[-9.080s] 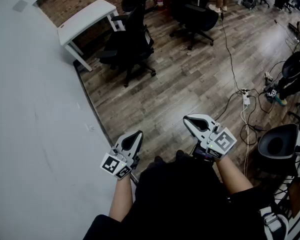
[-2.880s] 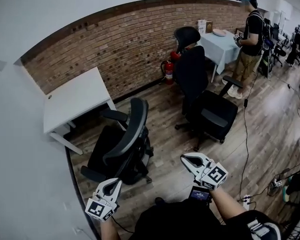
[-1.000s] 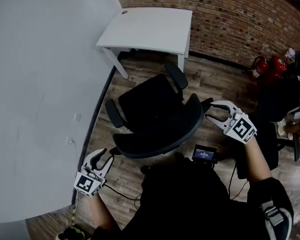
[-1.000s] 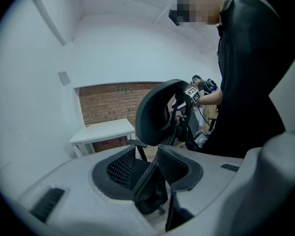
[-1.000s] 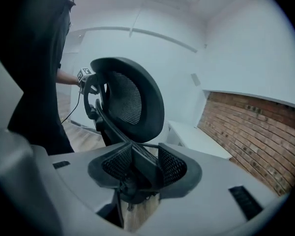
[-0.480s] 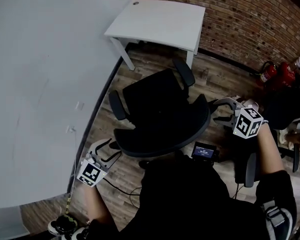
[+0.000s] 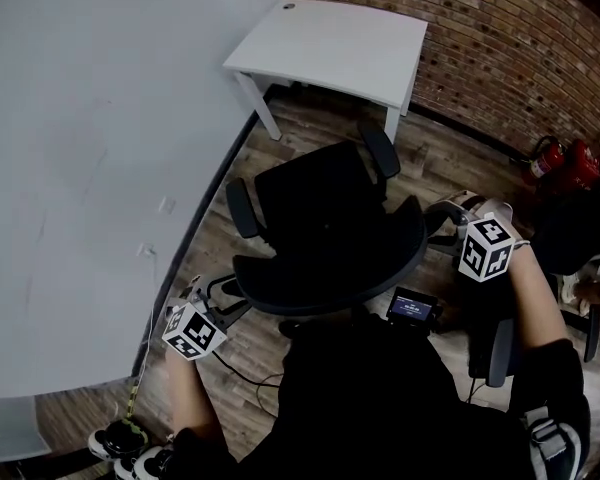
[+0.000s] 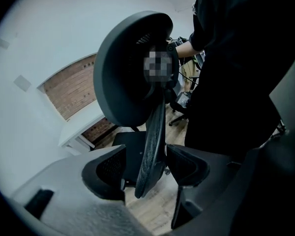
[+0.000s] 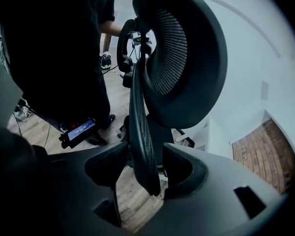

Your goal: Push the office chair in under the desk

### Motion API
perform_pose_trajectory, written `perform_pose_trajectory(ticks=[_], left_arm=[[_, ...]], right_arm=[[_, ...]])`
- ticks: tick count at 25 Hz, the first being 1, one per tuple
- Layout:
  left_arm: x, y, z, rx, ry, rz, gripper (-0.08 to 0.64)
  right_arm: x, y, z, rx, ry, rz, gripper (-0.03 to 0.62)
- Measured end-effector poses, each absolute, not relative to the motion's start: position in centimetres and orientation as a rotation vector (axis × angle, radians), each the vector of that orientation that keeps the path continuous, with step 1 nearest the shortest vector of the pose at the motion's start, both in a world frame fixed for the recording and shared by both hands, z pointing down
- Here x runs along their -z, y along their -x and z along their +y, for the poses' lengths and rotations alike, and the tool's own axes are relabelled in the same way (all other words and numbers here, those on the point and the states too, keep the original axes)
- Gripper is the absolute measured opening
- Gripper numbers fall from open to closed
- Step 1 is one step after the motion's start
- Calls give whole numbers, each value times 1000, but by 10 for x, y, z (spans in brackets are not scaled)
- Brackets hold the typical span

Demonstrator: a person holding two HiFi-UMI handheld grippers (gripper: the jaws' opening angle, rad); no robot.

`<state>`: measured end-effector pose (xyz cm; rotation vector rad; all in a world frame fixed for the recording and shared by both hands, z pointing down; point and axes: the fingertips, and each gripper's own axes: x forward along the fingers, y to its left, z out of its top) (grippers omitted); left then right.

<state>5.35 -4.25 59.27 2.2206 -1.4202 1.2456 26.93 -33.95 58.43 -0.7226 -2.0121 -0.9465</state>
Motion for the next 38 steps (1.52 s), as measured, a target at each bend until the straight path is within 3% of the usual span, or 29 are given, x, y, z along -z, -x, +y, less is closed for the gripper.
perform_pose_trajectory(ticks=[20,25,38], left_arm=[[-623,-72,-53,-1480,-2211,-1210,248],[-623,-75,-55,-1476,-2224,-1189,189],[-625,-77,-56,-1475,-2203,-1195,150]], right_arm=[[-601,-263,-327,978,833,-1934,167],[-601,-263,-327,974,835,-1931,161],[-607,-263,-322,953,898,-1878,147]])
